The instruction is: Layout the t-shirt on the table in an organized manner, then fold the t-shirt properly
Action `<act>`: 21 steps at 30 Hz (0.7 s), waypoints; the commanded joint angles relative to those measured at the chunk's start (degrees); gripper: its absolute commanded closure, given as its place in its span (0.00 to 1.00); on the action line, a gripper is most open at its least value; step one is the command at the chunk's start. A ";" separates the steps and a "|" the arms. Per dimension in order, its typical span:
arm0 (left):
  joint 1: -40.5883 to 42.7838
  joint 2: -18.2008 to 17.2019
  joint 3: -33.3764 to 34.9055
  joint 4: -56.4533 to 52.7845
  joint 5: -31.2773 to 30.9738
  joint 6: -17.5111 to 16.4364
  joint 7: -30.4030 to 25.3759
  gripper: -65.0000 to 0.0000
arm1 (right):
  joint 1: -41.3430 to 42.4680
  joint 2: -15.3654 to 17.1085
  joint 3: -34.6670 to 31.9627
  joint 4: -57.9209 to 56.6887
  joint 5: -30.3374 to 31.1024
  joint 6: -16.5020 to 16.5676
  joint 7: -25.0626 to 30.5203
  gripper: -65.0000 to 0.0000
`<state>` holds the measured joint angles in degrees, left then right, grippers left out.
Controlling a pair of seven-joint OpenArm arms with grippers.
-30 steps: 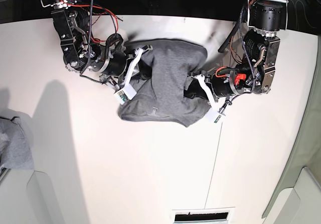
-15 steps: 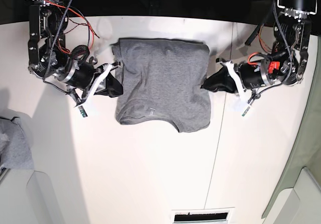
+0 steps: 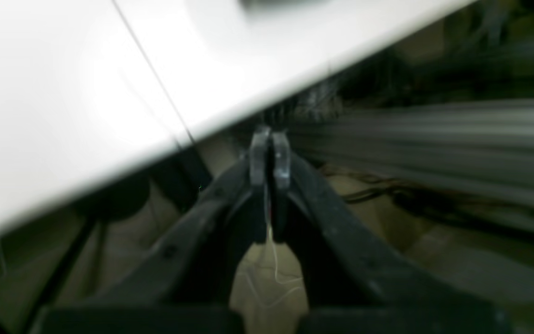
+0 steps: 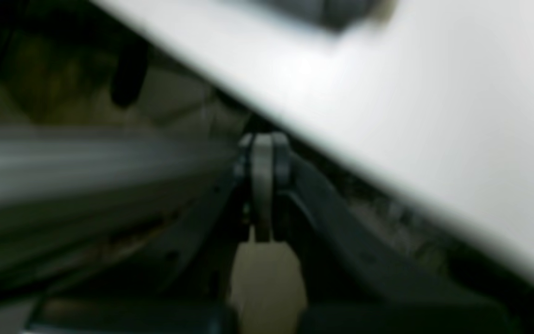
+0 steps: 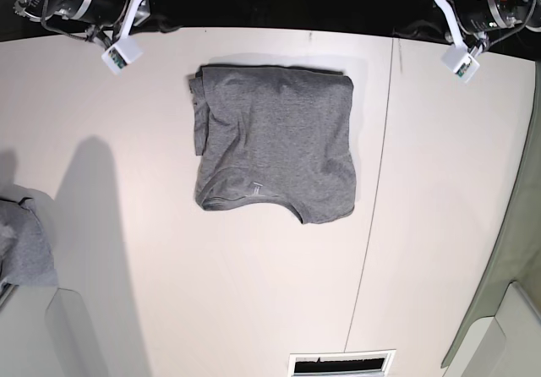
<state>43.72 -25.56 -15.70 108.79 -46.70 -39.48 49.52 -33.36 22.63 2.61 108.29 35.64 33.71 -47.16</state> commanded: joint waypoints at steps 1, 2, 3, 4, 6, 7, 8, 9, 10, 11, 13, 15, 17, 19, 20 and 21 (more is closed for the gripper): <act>2.14 0.37 0.13 -0.66 2.14 -0.52 -1.79 0.98 | -1.97 0.81 -0.94 0.87 0.83 0.63 1.01 1.00; 3.34 1.18 0.59 -2.32 5.73 -0.52 -4.20 0.98 | -3.54 1.11 -2.36 0.81 -0.59 0.61 1.31 1.00; 4.09 2.01 1.09 -4.55 9.09 -0.52 -6.95 0.98 | -4.81 1.36 -4.02 0.50 -2.82 0.59 2.03 1.00; 4.20 2.71 1.66 -7.19 11.98 -0.52 -9.35 0.98 | -5.86 1.51 -5.70 -0.20 -5.35 0.52 2.97 1.00; 3.06 3.52 3.50 -13.31 15.76 -0.52 -12.24 0.98 | -7.02 1.46 -8.76 -3.04 -10.45 0.20 5.09 1.00; 1.92 3.65 4.94 -16.63 16.41 -0.52 -12.57 0.98 | -6.99 1.46 -10.12 -5.22 -12.48 -0.07 6.05 1.00; 0.44 3.67 6.80 -20.00 16.61 -0.52 -12.44 0.98 | -6.84 1.46 -11.21 -7.78 -14.19 -0.09 6.80 1.00; -1.16 3.65 8.92 -23.45 16.81 -0.24 -12.33 0.98 | -6.56 1.46 -12.15 -10.56 -15.45 -0.09 7.69 1.00; -2.84 3.63 11.21 -26.95 16.76 4.11 -12.00 0.98 | -6.10 1.44 -12.92 -13.53 -16.35 -0.09 8.57 1.00; -4.57 3.39 13.99 -30.47 16.76 7.82 -12.00 0.98 | -5.46 1.44 -13.53 -16.63 -16.83 -0.11 9.53 1.00; -8.48 2.38 20.65 -37.29 16.79 11.76 -12.04 0.98 | -3.61 1.11 -14.36 -22.91 -16.87 -0.26 10.21 1.00; -12.68 2.67 26.67 -44.02 17.73 12.07 -12.04 0.98 | -1.49 0.13 -14.49 -28.48 -17.59 -0.50 10.01 1.00; -16.37 3.58 31.36 -50.21 18.99 12.04 -12.04 0.98 | 0.24 -1.03 -14.47 -32.74 -18.97 -0.48 10.03 1.00; -19.41 4.59 34.67 -55.04 19.61 12.04 -12.81 0.98 | 1.40 -2.16 -14.47 -35.58 -19.15 -0.48 10.03 1.00; -20.57 5.16 35.76 -56.81 20.02 12.02 -13.64 0.98 | 1.73 -2.67 -14.47 -36.39 -19.12 -0.48 10.05 1.00; -21.46 5.77 36.44 -58.12 20.33 12.02 -14.64 0.98 | 1.97 -3.06 -14.49 -36.85 -19.10 -0.48 10.08 1.00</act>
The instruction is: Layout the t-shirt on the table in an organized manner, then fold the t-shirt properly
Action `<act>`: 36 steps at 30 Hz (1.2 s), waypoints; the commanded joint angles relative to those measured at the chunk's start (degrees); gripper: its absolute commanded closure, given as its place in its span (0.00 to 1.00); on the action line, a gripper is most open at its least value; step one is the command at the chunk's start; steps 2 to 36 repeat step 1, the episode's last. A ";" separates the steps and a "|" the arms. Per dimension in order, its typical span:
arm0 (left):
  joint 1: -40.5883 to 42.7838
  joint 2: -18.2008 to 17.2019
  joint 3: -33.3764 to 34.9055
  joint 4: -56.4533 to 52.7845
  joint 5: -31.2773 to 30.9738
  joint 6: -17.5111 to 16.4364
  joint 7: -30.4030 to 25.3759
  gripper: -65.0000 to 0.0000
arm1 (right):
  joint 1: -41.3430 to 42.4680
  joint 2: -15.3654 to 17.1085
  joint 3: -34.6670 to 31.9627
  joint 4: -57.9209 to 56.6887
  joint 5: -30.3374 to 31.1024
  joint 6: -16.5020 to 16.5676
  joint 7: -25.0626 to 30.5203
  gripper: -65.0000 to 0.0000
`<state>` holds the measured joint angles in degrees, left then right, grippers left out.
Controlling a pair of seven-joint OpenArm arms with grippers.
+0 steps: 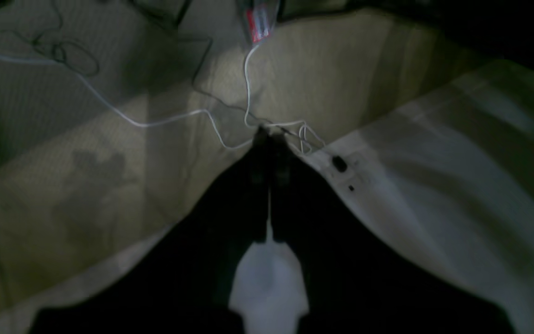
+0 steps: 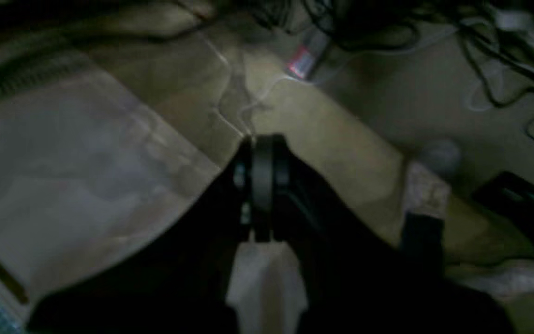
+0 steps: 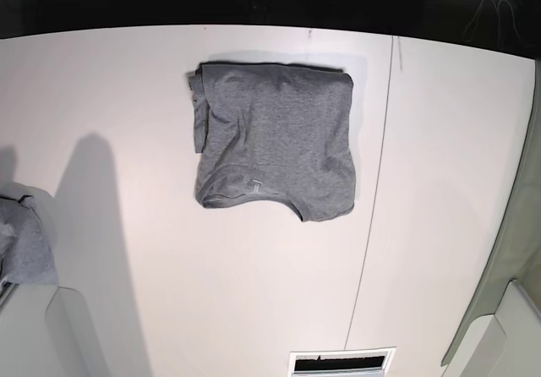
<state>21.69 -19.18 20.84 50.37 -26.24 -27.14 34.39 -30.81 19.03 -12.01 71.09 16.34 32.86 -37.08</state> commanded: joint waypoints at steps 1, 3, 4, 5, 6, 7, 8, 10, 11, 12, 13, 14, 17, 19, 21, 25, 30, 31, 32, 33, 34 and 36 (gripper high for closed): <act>-0.04 -0.09 0.22 -0.59 0.39 -0.31 -0.70 0.98 | -0.37 0.13 0.15 0.26 0.17 0.37 0.00 1.00; -0.04 -0.09 0.22 -0.59 0.39 -0.31 -0.70 0.98 | -0.37 0.13 0.15 0.26 0.17 0.37 0.00 1.00; -0.04 -0.09 0.22 -0.59 0.39 -0.31 -0.70 0.98 | -0.37 0.13 0.15 0.26 0.17 0.37 0.00 1.00; -0.04 -0.09 0.22 -0.59 0.39 -0.31 -0.70 0.98 | -0.37 0.13 0.15 0.26 0.17 0.37 0.00 1.00; -0.04 -0.09 0.22 -0.59 0.39 -0.31 -0.70 0.98 | -0.37 0.13 0.15 0.26 0.17 0.37 0.00 1.00; -0.04 -0.09 0.22 -0.59 0.39 -0.31 -0.70 0.98 | -0.37 0.13 0.15 0.26 0.17 0.37 0.00 1.00; -0.04 -0.09 0.22 -0.59 0.39 -0.31 -0.70 0.98 | -0.37 0.13 0.15 0.26 0.17 0.37 0.00 1.00; -0.04 -0.09 0.22 -0.59 0.39 -0.31 -0.70 0.98 | -0.37 0.13 0.15 0.26 0.17 0.37 0.00 1.00; -0.04 -0.09 0.22 -0.59 0.39 -0.31 -0.70 0.98 | -0.37 0.13 0.15 0.26 0.17 0.37 0.00 1.00; -0.04 -0.09 0.22 -0.59 0.39 -0.31 -0.70 0.98 | -0.37 0.13 0.15 0.26 0.17 0.37 0.00 1.00; -0.04 -0.09 0.22 -0.59 0.39 -0.31 -0.70 0.98 | -0.37 0.13 0.15 0.26 0.17 0.37 0.00 1.00; -0.04 -0.09 0.22 -0.59 0.39 -0.31 -0.70 0.98 | -0.37 0.13 0.15 0.26 0.17 0.37 0.00 1.00; -0.04 -0.09 0.22 -0.59 0.39 -0.31 -0.70 0.98 | -0.37 0.13 0.15 0.26 0.17 0.37 0.00 1.00; -0.04 -0.09 0.22 -0.59 0.39 -0.31 -0.70 0.98 | -0.37 0.13 0.15 0.26 0.17 0.37 0.00 1.00; -0.04 -0.09 0.22 -0.59 0.39 -0.31 -0.70 0.98 | -0.37 0.13 0.15 0.26 0.17 0.37 0.00 1.00; -0.04 -0.09 0.22 -0.59 0.39 -0.31 -0.70 0.98 | -0.37 0.13 0.15 0.26 0.17 0.37 0.00 1.00; -0.04 -0.09 0.22 -0.59 0.39 -0.31 -0.70 0.98 | -0.37 0.13 0.15 0.26 0.17 0.37 0.00 1.00; -0.04 -0.09 0.22 -0.59 0.39 -0.31 -0.70 0.98 | -0.37 0.13 0.15 0.26 0.17 0.37 0.00 1.00; -0.04 -0.09 0.22 -0.59 0.39 -0.31 -0.70 0.98 | -0.37 0.13 0.15 0.26 0.17 0.37 0.00 1.00; -0.04 -0.09 0.22 -0.59 0.39 -0.31 -0.70 0.98 | -0.37 0.13 0.15 0.26 0.17 0.37 0.00 1.00; -0.04 -0.09 0.22 -0.59 0.39 -0.31 -0.70 0.98 | -0.37 0.13 0.15 0.26 0.17 0.37 0.00 1.00; -0.04 -0.09 0.22 -0.59 0.39 -0.31 -0.70 0.98 | -0.37 0.13 0.15 0.26 0.17 0.37 0.00 1.00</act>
